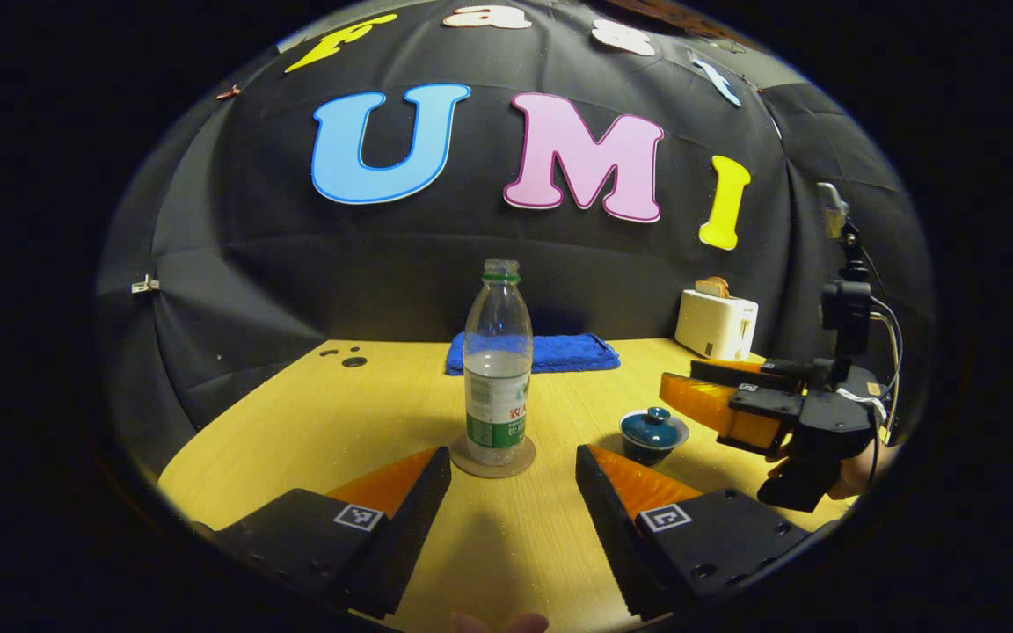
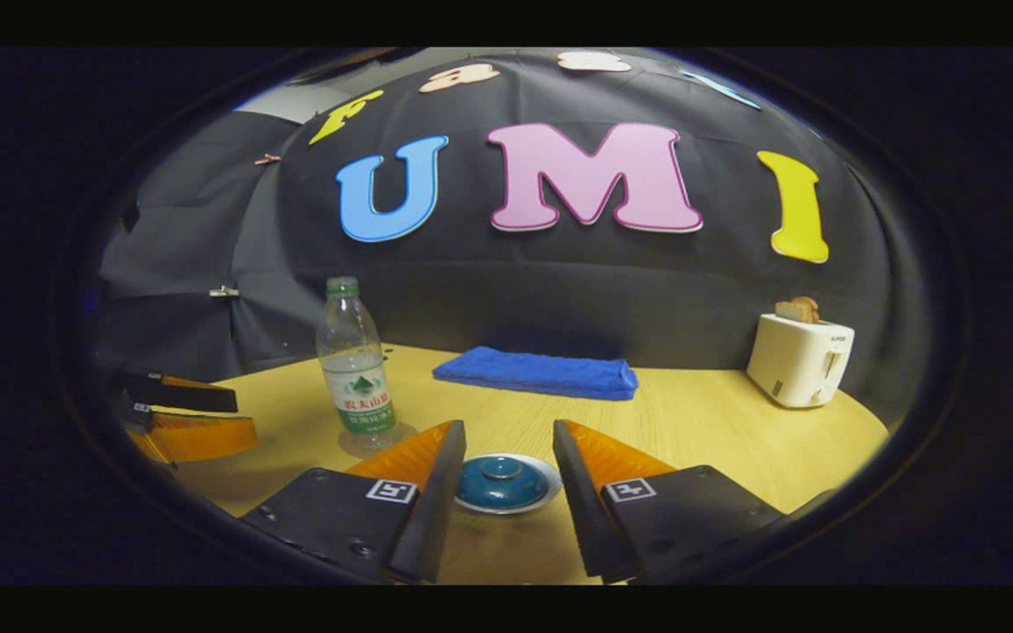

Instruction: Open the teacup lid with one hand, grasp the water bottle and pour water into the teacup with the other hand; after pouring, place the water bottle on the coaster and then close the teacup lid.

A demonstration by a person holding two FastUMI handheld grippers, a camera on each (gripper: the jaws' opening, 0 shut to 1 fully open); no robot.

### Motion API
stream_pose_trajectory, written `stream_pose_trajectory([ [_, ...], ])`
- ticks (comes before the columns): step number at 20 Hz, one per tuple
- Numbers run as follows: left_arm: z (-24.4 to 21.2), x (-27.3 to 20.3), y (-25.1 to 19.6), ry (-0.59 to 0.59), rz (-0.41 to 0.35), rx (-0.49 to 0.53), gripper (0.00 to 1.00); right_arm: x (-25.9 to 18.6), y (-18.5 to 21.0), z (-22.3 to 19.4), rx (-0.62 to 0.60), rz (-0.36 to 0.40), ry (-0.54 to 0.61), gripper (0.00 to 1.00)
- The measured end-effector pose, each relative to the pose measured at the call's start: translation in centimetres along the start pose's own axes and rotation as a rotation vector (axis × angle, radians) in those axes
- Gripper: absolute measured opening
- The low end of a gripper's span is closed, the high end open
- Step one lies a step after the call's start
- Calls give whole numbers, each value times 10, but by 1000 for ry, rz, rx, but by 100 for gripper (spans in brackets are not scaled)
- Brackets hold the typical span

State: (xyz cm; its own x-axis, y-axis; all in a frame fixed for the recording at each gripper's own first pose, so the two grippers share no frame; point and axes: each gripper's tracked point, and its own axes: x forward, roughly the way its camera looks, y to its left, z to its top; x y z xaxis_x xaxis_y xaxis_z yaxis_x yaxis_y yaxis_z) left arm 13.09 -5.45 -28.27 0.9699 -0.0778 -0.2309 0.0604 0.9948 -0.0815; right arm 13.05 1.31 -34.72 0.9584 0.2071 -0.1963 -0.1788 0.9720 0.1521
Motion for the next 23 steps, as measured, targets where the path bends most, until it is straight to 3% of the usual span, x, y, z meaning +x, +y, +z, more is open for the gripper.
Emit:
stream_pose_trajectory([
  [11,105,-52,24,-55,31,1,90,-72,16,159,-58,-55,-59,77],
  [17,148,-76,24,-71,17,-31,90,-101,29,212,-58,-89,-52,77],
  [21,173,-78,23,-97,-30,21,90,-114,40,241,-50,-117,-68,94],
  [23,183,-79,25,-99,-41,32,90,-119,41,244,-48,-143,-73,94],
])
